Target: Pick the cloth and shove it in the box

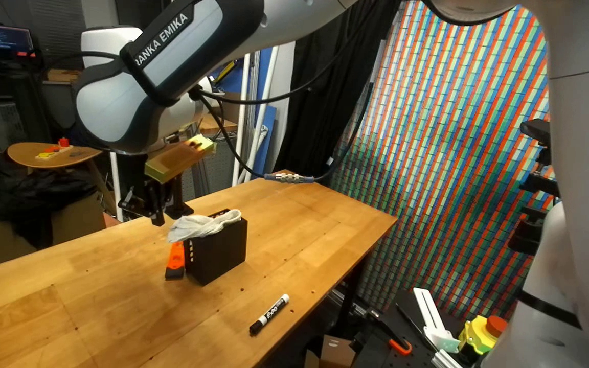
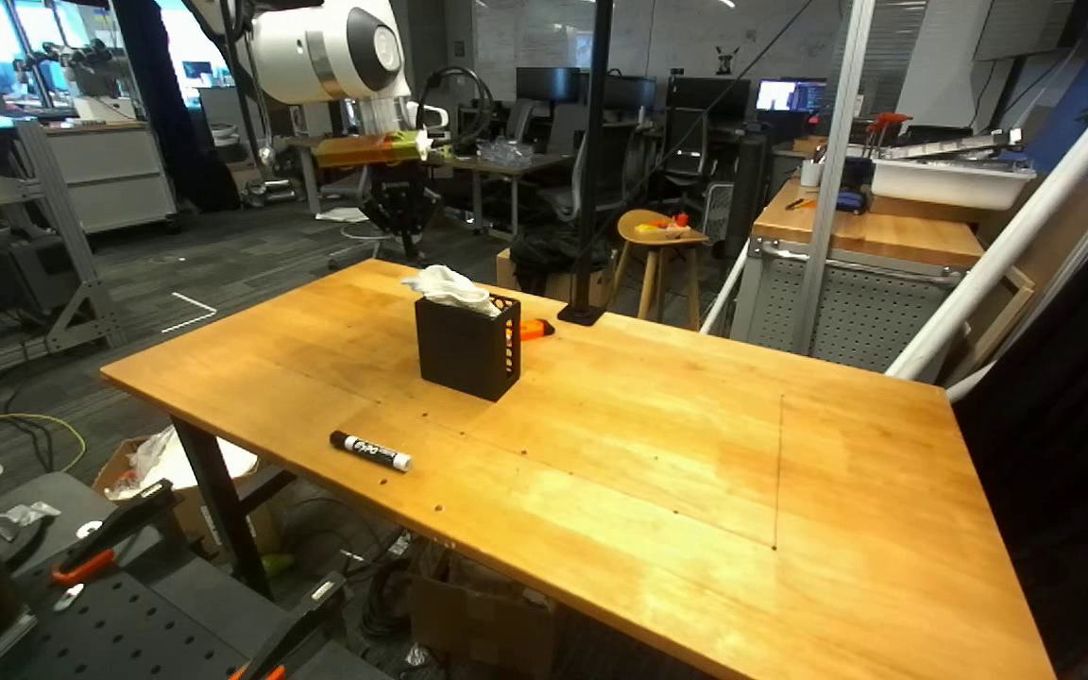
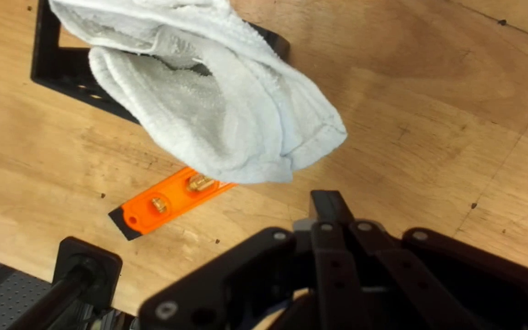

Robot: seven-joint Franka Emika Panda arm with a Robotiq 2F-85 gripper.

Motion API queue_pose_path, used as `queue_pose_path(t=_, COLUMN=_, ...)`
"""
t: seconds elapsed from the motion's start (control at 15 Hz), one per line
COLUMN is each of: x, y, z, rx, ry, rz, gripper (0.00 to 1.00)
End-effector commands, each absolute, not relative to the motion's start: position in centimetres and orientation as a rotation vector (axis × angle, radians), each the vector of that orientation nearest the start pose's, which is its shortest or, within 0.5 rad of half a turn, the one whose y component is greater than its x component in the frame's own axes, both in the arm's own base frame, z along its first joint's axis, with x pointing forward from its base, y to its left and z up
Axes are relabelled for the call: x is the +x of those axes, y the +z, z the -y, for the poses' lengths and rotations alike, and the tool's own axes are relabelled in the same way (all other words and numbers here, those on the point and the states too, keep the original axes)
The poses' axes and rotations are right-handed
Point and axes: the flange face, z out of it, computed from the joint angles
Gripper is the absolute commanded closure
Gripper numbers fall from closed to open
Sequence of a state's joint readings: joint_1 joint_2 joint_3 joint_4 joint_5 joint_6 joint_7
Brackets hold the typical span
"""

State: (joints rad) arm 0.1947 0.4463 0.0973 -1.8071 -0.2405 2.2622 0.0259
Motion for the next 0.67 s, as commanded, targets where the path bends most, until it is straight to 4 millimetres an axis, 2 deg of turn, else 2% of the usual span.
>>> queue_pose_path(t=0.0, x=62.0, y=30.9, z=-16.8, rx=-3.217, ry=-0.108, rz=0.734, gripper=1.00)
queue_pose_path(t=0.6, x=62.0, y=29.2, z=-15.1, rx=-3.223, ry=-0.072, rz=0.723, gripper=1.00)
